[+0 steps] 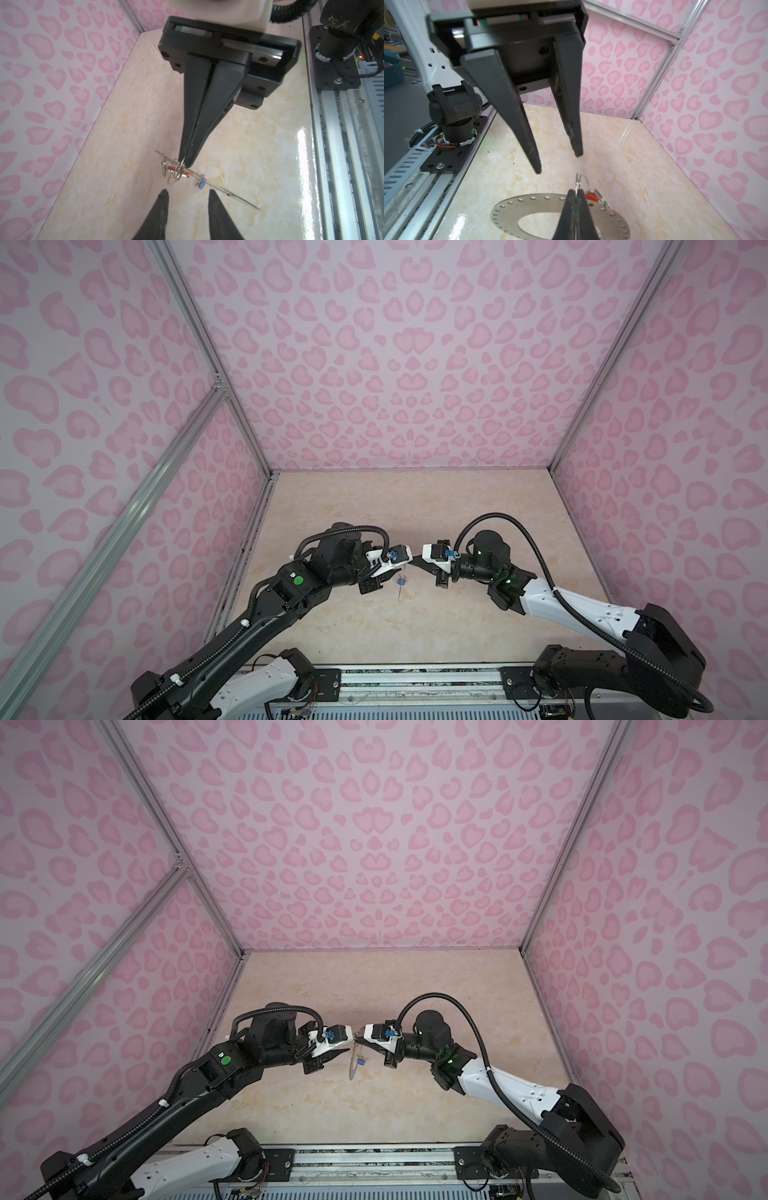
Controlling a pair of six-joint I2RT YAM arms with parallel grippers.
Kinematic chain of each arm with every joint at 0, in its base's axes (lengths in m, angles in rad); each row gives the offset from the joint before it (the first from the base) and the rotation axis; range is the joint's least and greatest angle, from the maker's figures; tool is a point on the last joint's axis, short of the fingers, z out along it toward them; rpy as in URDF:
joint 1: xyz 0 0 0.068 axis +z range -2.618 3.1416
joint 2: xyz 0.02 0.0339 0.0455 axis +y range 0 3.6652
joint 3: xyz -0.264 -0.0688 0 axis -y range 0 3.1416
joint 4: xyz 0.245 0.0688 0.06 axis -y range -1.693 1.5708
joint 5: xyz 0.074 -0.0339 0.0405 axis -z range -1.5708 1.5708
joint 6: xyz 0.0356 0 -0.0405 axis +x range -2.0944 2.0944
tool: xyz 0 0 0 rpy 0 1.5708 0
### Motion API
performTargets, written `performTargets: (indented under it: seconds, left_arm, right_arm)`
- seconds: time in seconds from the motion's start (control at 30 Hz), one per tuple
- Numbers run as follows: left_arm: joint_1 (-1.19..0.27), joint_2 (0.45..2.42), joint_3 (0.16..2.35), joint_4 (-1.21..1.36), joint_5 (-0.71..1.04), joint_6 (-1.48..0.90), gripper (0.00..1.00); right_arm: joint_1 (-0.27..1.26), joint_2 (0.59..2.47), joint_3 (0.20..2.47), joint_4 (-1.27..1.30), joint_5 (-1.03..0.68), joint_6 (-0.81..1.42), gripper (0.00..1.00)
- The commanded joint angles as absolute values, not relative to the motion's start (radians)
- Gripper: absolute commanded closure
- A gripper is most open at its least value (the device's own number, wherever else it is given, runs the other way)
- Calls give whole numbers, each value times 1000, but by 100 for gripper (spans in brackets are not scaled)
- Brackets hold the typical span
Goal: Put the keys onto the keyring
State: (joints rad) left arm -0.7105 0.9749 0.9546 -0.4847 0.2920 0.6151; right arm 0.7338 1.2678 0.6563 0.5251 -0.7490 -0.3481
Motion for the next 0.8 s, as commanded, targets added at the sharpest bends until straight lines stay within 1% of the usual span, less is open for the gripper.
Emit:
performTargets:
  seconds: [0.0,0.2,0.37,0.77]
  left_arm:
    - [-693,946,912,-390,328,576,65]
    - [-661,898,815,-240,397,512,68]
    - [-637,874,764,-159,453,481,70]
    - [-628,879,735,-135,514,503,82]
  right_arm:
    - [725,1276,644,620,-816,-296,100]
    - [712,1298,637,720,-881,-240,100]
    - [711,1310,640,733,-905,-240,100]
    - [710,1319,657,706,-939,-252,100]
